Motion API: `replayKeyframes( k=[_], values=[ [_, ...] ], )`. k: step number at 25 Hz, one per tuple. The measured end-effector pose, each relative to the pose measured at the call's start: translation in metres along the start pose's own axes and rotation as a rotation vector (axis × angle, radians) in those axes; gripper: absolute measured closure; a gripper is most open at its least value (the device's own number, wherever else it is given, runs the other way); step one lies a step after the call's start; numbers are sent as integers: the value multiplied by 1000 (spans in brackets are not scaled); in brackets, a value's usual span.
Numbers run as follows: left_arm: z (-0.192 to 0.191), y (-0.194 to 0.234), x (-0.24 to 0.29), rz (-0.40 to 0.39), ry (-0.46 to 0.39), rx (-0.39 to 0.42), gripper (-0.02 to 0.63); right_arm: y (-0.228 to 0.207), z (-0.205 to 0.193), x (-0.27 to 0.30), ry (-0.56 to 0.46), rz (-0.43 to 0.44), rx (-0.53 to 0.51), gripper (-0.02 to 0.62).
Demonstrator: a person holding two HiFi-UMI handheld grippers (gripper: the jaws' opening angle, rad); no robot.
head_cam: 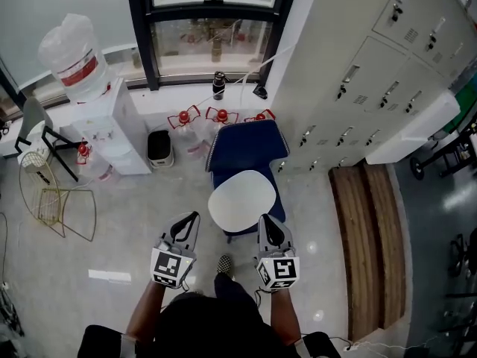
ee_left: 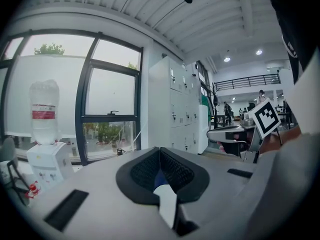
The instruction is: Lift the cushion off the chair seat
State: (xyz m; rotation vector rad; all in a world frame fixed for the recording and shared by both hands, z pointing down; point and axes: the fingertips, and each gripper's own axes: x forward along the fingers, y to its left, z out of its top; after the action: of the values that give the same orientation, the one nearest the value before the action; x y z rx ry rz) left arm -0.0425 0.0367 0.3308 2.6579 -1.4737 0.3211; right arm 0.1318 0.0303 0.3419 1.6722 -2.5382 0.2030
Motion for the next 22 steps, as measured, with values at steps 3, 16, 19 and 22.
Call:
replayKeyframes(
  k=[3,16,19,22],
  values=[
    [0,1,30,14,15,1,588,-25,-5,17,9,10,20,566],
    [-51,21,87,80,123,-50,588,-57,-62,73,97,69,104,566],
    [-65,24,100,80,145,-67,588,-60,-79,81,124,74,115,566],
    [-85,31,111,63,168,-83,588,-58,-97,95,148,74,110,566]
  ],
)
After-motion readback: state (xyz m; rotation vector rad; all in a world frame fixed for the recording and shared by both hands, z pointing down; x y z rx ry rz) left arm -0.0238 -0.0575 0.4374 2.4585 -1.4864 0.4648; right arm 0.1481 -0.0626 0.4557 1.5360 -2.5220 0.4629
